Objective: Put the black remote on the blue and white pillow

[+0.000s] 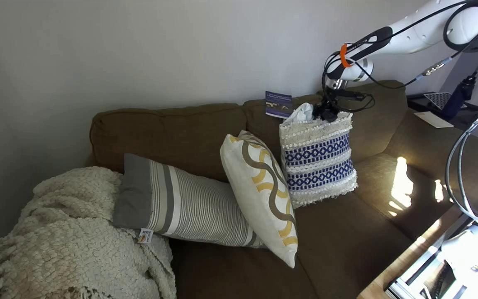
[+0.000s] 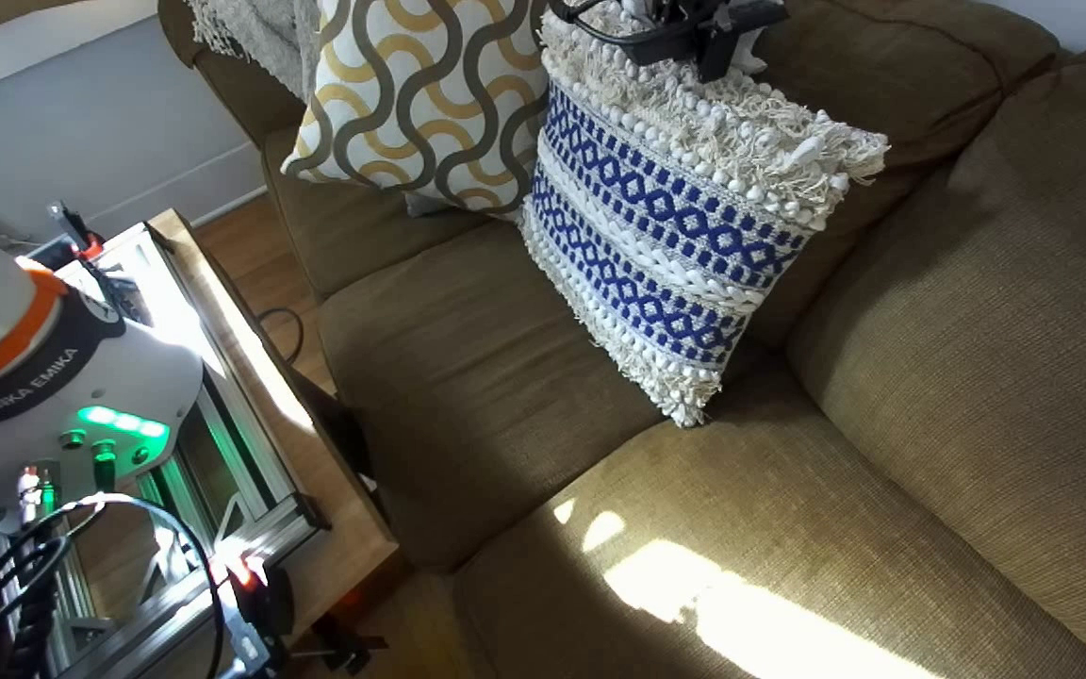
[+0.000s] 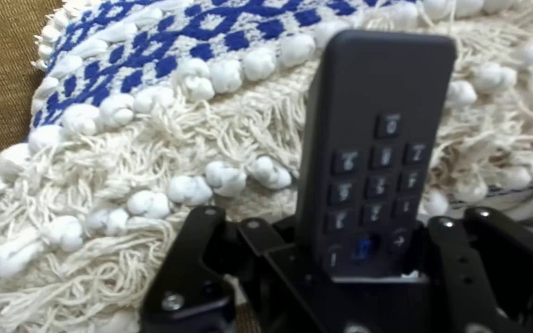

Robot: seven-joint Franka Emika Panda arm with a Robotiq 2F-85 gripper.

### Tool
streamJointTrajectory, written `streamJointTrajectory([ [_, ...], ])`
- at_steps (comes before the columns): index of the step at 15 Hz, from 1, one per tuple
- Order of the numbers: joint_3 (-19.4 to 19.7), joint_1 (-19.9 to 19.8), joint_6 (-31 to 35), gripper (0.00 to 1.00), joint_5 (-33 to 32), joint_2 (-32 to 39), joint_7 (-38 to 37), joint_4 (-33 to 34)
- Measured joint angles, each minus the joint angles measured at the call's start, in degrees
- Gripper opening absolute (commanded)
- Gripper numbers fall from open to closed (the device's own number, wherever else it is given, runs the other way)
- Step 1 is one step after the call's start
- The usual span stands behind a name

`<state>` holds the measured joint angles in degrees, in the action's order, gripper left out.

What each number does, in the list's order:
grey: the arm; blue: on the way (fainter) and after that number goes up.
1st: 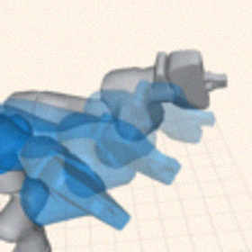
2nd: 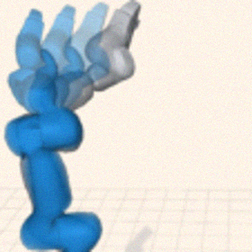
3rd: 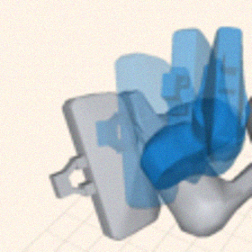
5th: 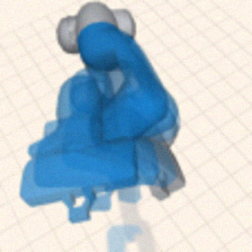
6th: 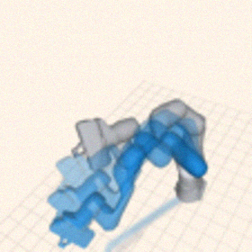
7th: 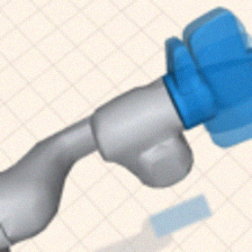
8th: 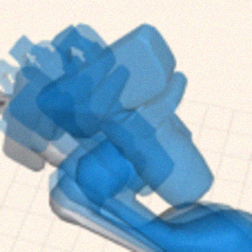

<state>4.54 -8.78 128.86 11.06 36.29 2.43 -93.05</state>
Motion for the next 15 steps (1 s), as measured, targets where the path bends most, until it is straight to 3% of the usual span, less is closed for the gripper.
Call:
streamJointTrajectory([
  [1, -0.09, 0.22, 0.00, 0.25, 0.00, 0.00, -0.07, 0.11],
  [4, -0.16, 0.62, -0.11, 0.39, -0.65, 0.25, -1.26, 0.09],
  [9, -0.13, 0.69, 1.22, 0.80, -0.97, 0.22, -4.48, 0.12],
  [12, 1.69, 2.01, 3.37, 0.99, -3.02, -0.28, -10.07, 0.19],
  [15, 4.45, 4.37, 9.30, 1.00, -5.83, -1.11, -17.16, -0.21],
])
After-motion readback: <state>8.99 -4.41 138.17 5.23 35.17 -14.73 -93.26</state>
